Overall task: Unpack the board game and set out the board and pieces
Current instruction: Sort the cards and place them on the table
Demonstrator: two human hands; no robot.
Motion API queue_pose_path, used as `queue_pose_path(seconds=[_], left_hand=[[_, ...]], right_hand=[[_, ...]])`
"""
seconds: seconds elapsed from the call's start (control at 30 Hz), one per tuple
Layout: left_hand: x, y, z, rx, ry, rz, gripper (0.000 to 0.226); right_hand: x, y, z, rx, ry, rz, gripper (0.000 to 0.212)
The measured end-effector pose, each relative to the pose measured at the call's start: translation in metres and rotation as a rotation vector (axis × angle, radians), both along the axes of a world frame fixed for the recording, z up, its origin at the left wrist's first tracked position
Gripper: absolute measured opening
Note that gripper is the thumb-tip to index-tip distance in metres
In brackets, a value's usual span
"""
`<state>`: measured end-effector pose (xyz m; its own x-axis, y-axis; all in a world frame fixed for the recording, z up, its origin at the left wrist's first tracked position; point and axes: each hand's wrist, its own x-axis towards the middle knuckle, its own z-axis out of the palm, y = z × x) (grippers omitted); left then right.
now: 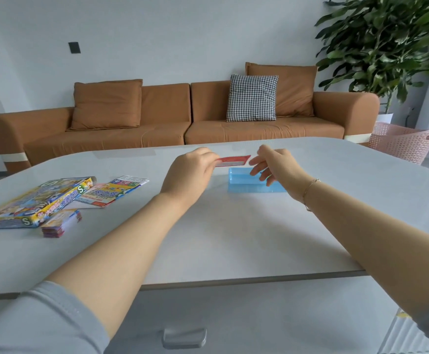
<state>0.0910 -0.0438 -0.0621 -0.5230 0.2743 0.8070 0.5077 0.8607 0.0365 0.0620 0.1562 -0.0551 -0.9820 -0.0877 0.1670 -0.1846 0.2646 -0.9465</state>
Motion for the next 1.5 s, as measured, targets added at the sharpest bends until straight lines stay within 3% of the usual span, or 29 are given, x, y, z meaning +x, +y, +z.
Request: queue_pose_path(seconds=[0.1,0.2,0.27,0.33,0.4,0.43,0.53,0.63,0.77,1.0,1.27,1.43,1.5], left_hand=[[0.007,-0.009,0.001,-0.14,0.091,-0.042,0.019],[0.013,-0.017,-0.006,-0.224,0.162,-0.039,0.023],[0.015,-0.024,-0.012,-0.18,0.1,-0.053,0.018],[0.017,-0.032,-0.011,-0.041,-0.169,-0.103,0.038],[0.025,-0.032,-0.005,0.207,-0.588,-0.172,0.071],[0.029,-0.029,-0.001,0.363,-0.769,-0.213,0.074],[0.029,-0.031,0.006,0.678,-1.098,-0.407,0.036],[0.028,-0.036,0.007,0.723,-1.219,-0.487,0.016],[0.028,-0.036,0.005,0.669,-1.375,-0.481,0.016],[0.019,-0.031,-0.009,0.749,-1.199,-0.357,0.013],[0.019,-0.027,-0.016,0.802,-1.109,-0.339,0.004],[0.018,-0.025,-0.016,0.863,-1.098,-0.358,0.013],[0.018,-0.025,-0.017,0.856,-1.089,-0.361,0.013]], right_hand=[[0.006,-0.016,0.005,-0.135,-0.2,0.106,0.043],[0.008,-0.028,0.006,-0.248,-0.202,0.116,0.022],[0.008,-0.032,0.005,-0.211,-0.119,0.109,0.018],[0.007,-0.037,0.005,-0.029,0.084,0.093,0.015],[0.007,-0.042,0.006,0.124,0.29,0.09,0.017],[0.008,-0.044,0.007,0.161,0.357,0.106,0.018],[0.008,-0.048,0.01,0.206,0.465,0.173,0.017],[0.009,-0.052,0.007,0.214,0.486,0.227,0.015],[0.011,-0.058,0.002,0.205,0.445,0.288,0.011],[0.002,-0.056,-0.009,0.283,0.299,0.072,0.028],[0.003,-0.055,-0.011,0.13,0.21,0.145,0.007],[0.002,-0.056,-0.01,0.12,0.196,0.154,0.013],[0.004,-0.057,-0.01,0.091,0.172,0.165,0.003]])
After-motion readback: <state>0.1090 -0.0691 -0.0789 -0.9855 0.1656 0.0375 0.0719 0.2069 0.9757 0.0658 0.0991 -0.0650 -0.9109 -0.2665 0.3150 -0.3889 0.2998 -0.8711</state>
